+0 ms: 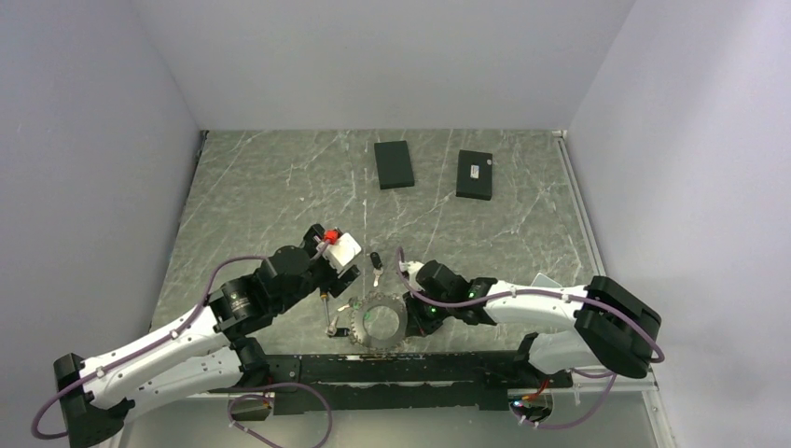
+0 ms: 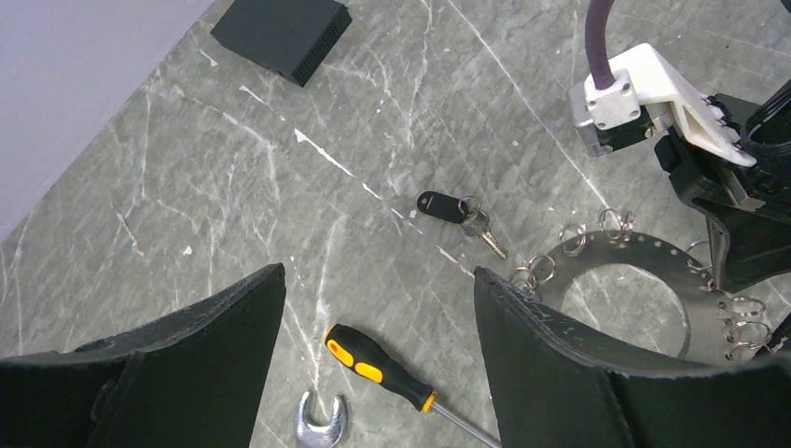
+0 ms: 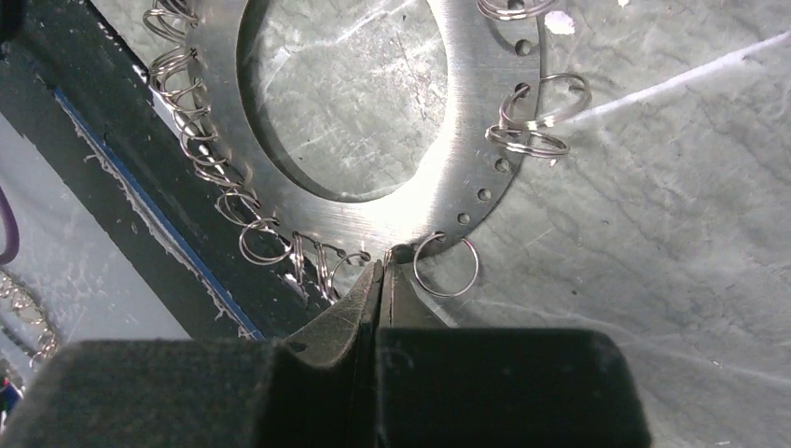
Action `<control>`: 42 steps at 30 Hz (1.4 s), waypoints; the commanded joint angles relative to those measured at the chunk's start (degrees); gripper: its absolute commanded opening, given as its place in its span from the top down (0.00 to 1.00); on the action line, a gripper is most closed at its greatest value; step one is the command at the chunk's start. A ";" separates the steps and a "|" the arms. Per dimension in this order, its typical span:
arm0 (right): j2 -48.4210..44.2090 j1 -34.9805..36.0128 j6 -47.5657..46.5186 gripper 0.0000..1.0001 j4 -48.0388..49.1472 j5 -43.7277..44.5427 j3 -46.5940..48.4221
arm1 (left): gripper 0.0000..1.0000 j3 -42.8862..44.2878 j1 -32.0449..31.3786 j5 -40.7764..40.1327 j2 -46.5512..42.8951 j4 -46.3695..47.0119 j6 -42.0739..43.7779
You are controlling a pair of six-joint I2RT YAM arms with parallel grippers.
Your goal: Put the keys on the keyring
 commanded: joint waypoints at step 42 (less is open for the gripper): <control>4.86 -5.77 -5.35 0.61 -0.30 10.67 7.86 | 0.25 1.34 -0.27 1.78 -3.80 -3.74 -2.83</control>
